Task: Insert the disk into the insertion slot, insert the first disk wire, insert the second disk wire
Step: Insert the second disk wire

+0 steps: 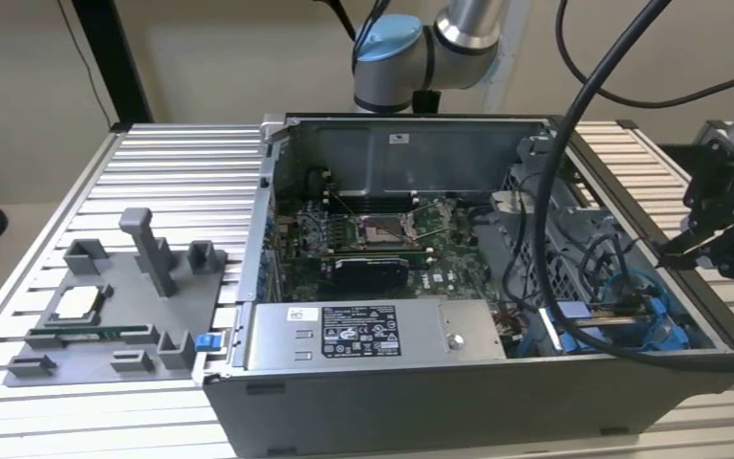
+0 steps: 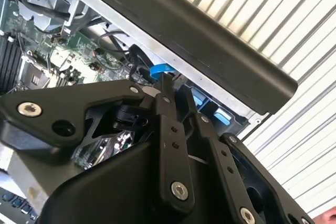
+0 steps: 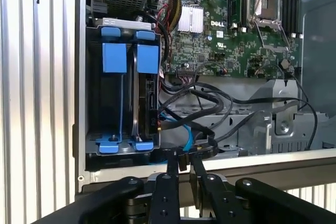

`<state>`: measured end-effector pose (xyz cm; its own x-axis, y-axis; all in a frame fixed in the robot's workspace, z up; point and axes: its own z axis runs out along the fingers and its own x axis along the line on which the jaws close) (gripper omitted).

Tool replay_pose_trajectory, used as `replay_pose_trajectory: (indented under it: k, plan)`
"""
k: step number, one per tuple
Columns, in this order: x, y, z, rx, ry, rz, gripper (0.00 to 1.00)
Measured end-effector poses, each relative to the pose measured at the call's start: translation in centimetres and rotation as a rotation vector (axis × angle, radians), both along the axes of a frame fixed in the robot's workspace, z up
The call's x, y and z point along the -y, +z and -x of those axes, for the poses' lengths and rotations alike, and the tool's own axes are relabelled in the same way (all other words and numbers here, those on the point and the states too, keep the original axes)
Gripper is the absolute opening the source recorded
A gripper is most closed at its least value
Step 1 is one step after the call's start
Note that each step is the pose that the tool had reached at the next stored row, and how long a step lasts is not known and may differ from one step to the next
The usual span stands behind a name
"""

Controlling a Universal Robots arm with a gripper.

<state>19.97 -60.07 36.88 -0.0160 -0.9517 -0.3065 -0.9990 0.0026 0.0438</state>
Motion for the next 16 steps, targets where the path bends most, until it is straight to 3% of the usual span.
replay_pose_trajectory:
  k: [6,14,15,16]
  plan:
    - [0.02,-0.04,0.0,-0.0001,0.0,-0.0173,0.0]
    - [0.05,-0.04,0.0,-0.0006,0.0,-0.0167,0.0]
    - [0.05,-0.04,0.0,-0.0006,0.0,-0.0167,1.0]
    - [0.05,-0.04,0.0,-0.0006,0.0,-0.0167,1.0]
